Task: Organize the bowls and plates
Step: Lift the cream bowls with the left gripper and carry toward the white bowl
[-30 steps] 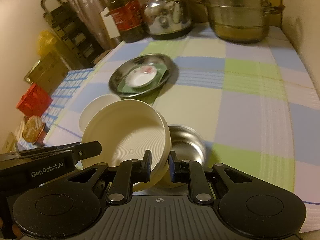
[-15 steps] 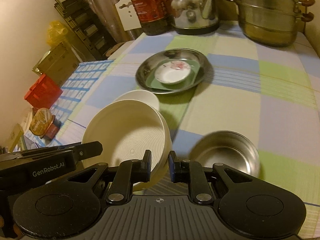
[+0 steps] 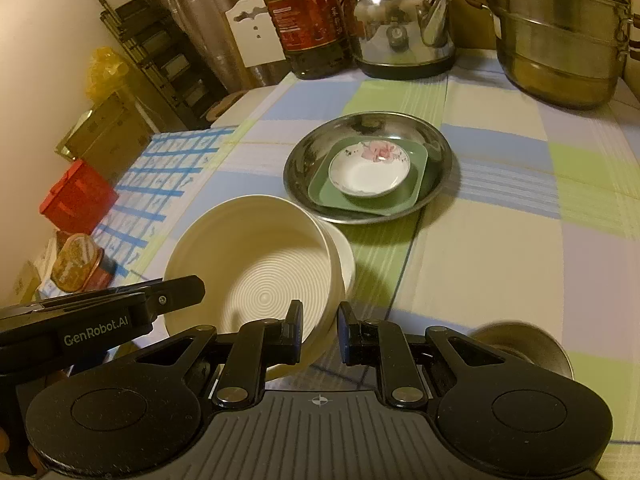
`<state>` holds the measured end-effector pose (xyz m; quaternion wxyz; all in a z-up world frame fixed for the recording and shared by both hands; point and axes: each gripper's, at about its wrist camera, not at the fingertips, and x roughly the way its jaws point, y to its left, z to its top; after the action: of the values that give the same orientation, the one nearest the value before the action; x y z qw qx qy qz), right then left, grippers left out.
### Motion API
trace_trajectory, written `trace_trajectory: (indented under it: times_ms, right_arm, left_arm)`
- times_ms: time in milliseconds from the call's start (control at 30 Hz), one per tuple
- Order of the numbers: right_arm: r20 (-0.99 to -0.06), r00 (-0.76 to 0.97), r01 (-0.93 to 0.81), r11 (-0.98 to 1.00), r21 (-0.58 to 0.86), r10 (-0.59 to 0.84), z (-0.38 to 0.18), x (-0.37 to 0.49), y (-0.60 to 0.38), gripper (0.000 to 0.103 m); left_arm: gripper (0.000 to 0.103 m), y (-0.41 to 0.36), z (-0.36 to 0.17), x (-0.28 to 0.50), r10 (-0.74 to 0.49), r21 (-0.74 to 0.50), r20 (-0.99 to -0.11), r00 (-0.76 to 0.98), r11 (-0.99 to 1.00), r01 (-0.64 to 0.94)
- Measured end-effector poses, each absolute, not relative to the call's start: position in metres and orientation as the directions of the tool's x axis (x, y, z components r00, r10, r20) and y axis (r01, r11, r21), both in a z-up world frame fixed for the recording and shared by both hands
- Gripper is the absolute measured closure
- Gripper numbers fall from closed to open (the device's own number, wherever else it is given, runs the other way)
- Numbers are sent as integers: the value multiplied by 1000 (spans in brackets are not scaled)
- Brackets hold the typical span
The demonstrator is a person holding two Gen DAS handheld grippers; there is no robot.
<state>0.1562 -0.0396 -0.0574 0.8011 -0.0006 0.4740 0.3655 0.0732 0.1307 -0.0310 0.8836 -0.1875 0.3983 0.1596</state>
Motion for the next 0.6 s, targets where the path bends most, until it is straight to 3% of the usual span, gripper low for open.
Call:
trace_trajectory:
  times_ms: [600]
  right_arm:
    - [-802, 271, -547, 771, 327, 533, -83, 183, -6, 85]
  left_arm:
    - [89, 165, -63, 104, 85, -221, -801, 593, 878, -424]
